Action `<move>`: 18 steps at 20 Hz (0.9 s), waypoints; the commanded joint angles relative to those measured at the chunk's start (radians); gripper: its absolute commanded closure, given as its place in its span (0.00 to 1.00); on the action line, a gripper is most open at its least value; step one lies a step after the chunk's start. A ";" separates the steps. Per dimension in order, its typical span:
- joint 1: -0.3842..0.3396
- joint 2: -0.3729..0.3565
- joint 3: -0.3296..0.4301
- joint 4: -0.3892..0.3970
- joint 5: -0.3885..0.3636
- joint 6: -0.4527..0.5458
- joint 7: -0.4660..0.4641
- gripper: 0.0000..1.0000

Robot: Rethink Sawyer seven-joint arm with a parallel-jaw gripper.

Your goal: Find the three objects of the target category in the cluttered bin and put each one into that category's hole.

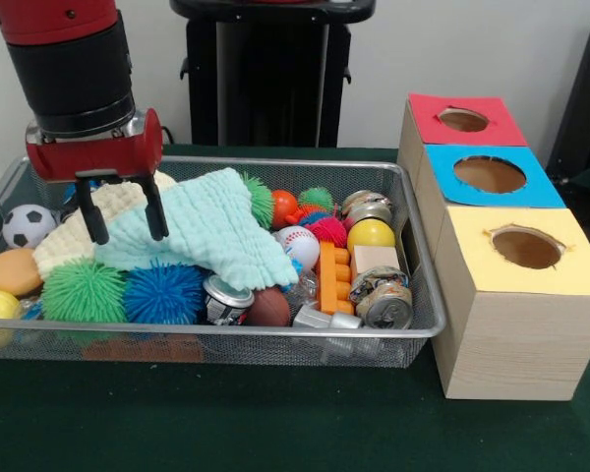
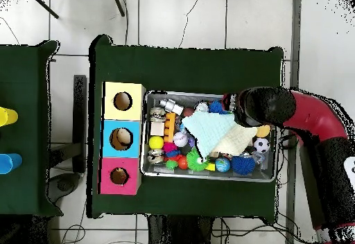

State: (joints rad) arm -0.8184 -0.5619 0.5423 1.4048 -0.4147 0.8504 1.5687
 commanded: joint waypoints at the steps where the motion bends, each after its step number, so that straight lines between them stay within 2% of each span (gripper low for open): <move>1: -0.020 0.046 0.068 -0.032 -0.063 0.097 -0.316 0.00; 18: -0.063 0.103 0.118 -0.186 -0.102 0.228 -0.497 0.00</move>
State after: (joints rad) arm -0.8627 -0.5089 0.6003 1.2910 -0.4475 0.9574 1.4566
